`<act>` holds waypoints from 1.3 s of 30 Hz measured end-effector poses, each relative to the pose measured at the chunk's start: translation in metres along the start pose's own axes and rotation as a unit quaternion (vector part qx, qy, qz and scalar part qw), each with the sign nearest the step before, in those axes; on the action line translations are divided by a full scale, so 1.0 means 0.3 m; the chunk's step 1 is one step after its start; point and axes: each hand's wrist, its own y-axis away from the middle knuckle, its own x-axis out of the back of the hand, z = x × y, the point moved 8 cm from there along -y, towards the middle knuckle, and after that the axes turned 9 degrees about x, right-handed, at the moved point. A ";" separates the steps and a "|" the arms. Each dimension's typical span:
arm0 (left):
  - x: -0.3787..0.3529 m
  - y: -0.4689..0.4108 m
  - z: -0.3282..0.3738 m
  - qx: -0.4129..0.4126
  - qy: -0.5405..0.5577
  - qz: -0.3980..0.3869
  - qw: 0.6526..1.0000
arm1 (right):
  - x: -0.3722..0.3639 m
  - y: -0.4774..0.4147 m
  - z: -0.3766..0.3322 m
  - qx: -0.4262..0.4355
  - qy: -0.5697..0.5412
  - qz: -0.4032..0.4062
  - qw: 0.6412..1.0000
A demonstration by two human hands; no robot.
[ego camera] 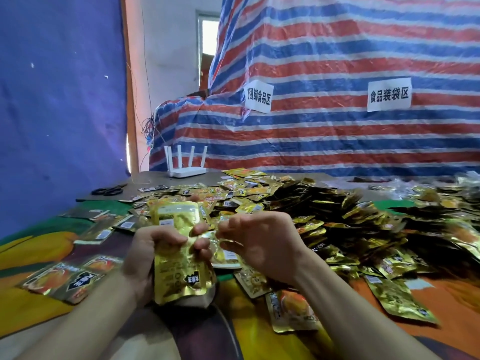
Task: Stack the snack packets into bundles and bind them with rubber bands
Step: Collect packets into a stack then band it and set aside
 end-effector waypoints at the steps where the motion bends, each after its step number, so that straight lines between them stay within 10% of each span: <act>1: -0.003 -0.001 -0.009 0.008 -0.004 0.001 1.000 | -0.007 0.003 -0.008 0.010 -0.036 0.003 0.999; 6: -0.014 -0.008 -0.027 0.030 -0.006 0.009 0.999 | 0.012 0.005 -0.042 0.065 -0.166 0.046 0.983; 16: 0.151 -0.004 0.036 -0.074 0.016 0.271 0.960 | 0.063 -0.003 0.004 0.059 0.142 0.119 0.981; 27: 0.185 0.079 0.115 -0.228 -0.034 0.418 0.879 | -0.032 -0.003 0.116 0.032 0.217 0.124 0.968; 34: 0.144 0.069 0.102 -0.220 -0.022 0.410 0.885 | -0.090 -0.008 0.140 0.102 0.221 0.124 0.962; 39: 0.100 -0.013 0.032 -0.106 0.037 0.242 0.964 | -0.098 0.004 0.106 0.173 0.286 0.132 0.933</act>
